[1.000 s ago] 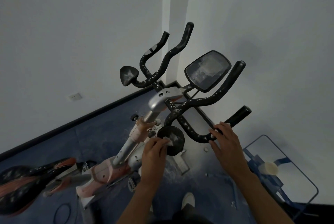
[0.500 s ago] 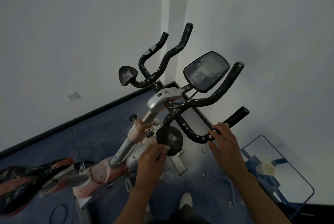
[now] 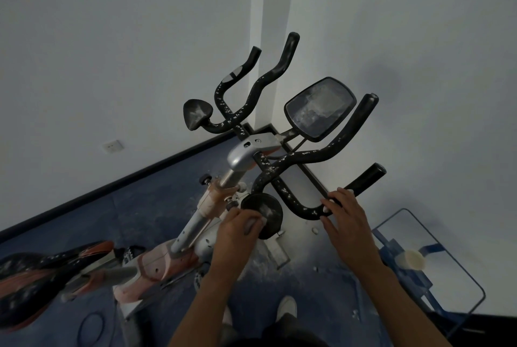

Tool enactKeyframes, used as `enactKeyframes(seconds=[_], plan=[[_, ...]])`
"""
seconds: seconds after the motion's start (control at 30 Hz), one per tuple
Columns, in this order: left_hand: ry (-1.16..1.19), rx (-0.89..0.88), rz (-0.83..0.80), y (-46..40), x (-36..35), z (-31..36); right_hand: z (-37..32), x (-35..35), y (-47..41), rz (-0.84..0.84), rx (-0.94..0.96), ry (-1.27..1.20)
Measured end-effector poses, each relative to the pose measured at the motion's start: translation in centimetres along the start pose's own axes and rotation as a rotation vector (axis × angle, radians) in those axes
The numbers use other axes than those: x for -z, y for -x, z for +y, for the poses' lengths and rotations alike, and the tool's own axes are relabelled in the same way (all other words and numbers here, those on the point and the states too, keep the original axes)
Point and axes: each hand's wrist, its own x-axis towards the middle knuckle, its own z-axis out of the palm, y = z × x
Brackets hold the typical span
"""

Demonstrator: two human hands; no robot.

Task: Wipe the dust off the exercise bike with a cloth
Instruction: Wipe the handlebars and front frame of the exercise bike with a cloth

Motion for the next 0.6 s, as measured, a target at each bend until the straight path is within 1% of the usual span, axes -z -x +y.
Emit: enactKeyframes(seconds=[0.13,0.27,0.37,0.47,0.53,0.6], plan=[[0.009,-0.061,-0.032,0.3,-0.9,1.0,0.1,-0.1,0.0,0.0,0.0,-0.002],[-0.009,0.031,0.008,0.9,-0.4,-0.3,0.3,-0.3,0.2,-0.008,-0.012,-0.004],[-0.01,-0.035,0.013,0.0,-0.4,0.8,0.3,-0.2,0.2,0.0,0.001,0.0],[0.011,-0.067,-0.025,-0.2,-1.3,1.8,0.3,-0.2,0.2,0.002,0.008,0.001],[0.0,-0.024,-0.002,0.4,-1.5,1.1,0.3,-0.2,0.1,0.005,0.004,-0.006],[0.006,0.043,0.058,1.4,-1.1,0.0,0.3,-0.2,0.1,0.005,-0.001,-0.015]])
